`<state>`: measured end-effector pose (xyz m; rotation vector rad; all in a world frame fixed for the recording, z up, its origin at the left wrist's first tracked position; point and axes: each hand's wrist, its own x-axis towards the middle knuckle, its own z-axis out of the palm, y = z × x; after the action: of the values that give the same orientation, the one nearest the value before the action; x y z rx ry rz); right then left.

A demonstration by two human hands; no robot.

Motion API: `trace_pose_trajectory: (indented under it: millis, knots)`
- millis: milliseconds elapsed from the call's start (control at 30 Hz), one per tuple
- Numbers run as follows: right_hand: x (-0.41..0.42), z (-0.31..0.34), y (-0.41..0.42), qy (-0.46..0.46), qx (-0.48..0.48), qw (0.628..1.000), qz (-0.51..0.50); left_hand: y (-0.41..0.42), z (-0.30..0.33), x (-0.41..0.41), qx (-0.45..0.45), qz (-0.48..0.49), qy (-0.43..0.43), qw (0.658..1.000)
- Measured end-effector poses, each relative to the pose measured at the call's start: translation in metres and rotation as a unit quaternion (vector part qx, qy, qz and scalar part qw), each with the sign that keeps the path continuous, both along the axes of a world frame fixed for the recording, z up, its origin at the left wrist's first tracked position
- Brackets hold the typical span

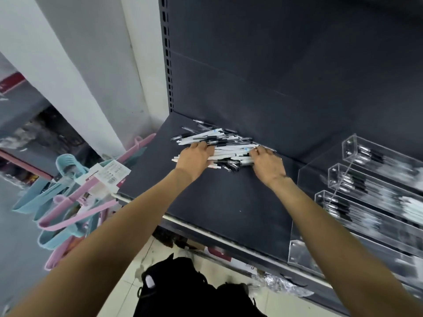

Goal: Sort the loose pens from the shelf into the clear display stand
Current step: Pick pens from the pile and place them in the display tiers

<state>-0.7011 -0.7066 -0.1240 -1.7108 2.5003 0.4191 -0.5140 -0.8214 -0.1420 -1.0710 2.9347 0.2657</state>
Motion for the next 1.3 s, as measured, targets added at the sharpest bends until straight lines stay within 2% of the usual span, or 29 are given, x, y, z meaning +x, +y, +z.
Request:
trace_pose_trajectory:
  millis: [167, 333, 467, 533, 667, 733, 767, 800, 833, 900, 933, 967, 1000, 1033, 1067, 1100, 1133, 1300]
  knots:
    - [-0.002, -0.003, 0.001, 0.027, 0.004, 0.999, 0.017, -0.006, 0.008, -0.004, 0.024, -0.018, -0.028, 0.999]
    - [0.001, -0.001, 0.006, 0.088, 0.023, 0.993, 0.074, -0.006, 0.012, -0.01, 0.049, -0.033, -0.058, 0.997]
    - [0.006, 0.001, 0.012, 0.163, 0.032, 0.978, 0.125, -0.005, 0.015, -0.01, 0.057, -0.033, -0.047, 0.997]
    - [0.007, 0.006, 0.013, 0.143, 0.058, 0.981, 0.117, -0.002, 0.014, -0.009, 0.03, -0.036, -0.05, 0.998]
    - [0.001, 0.006, 0.017, 0.136, -0.024, 0.983, 0.118, 0.001, 0.012, -0.005, -0.062, -0.063, -0.057, 0.994]
    - [0.004, 0.017, 0.021, 0.126, -0.102, 0.982, 0.096, 0.003, 0.022, 0.001, -0.036, -0.028, -0.016, 0.999]
    - [0.007, 0.025, 0.025, 0.106, -0.163, 0.978, 0.074, 0.005, 0.028, 0.004, 0.02, 0.011, 0.039, 0.999]
    - [0.01, 0.036, 0.03, 0.072, -0.233, 0.968, 0.05, 0.008, 0.035, 0.007, 0.113, 0.054, 0.118, 0.985]
    - [0.014, 0.047, 0.035, 0.015, -0.304, 0.952, 0.011, 0.012, 0.042, 0.011, 0.232, 0.094, 0.214, 0.944]
    - [0.025, 0.069, 0.042, -0.146, -0.373, 0.913, -0.076, 0.024, 0.056, 0.015, 0.438, 0.147, 0.382, 0.8]
    - [0.03, 0.078, 0.044, -0.251, -0.383, 0.881, -0.118, 0.031, 0.063, 0.017, 0.509, 0.157, 0.426, 0.732]
    - [0.037, 0.086, 0.045, -0.362, -0.385, 0.834, -0.157, 0.037, 0.068, 0.018, 0.565, 0.158, 0.449, 0.674]
    - [0.044, 0.091, 0.046, -0.461, -0.384, 0.777, -0.189, 0.043, 0.071, 0.019, 0.608, 0.154, 0.458, 0.63]
    - [0.051, 0.093, 0.046, -0.543, -0.376, 0.721, -0.212, 0.05, 0.072, 0.02, 0.637, 0.146, 0.46, 0.601]
    - [0.055, 0.094, 0.047, -0.599, -0.362, 0.678, -0.224, 0.056, 0.071, 0.021, 0.655, 0.137, 0.458, 0.585]
    - [0.059, 0.093, 0.047, -0.631, -0.344, 0.656, -0.23, 0.062, 0.07, 0.023, 0.664, 0.128, 0.454, 0.58]
    - [0.062, 0.091, 0.048, -0.646, -0.327, 0.651, -0.23, 0.069, 0.068, 0.025, 0.665, 0.121, 0.449, 0.585]
    - [0.072, 0.084, 0.053, -0.621, -0.295, 0.692, -0.22, 0.102, 0.069, 0.034, 0.642, 0.132, 0.425, 0.625]
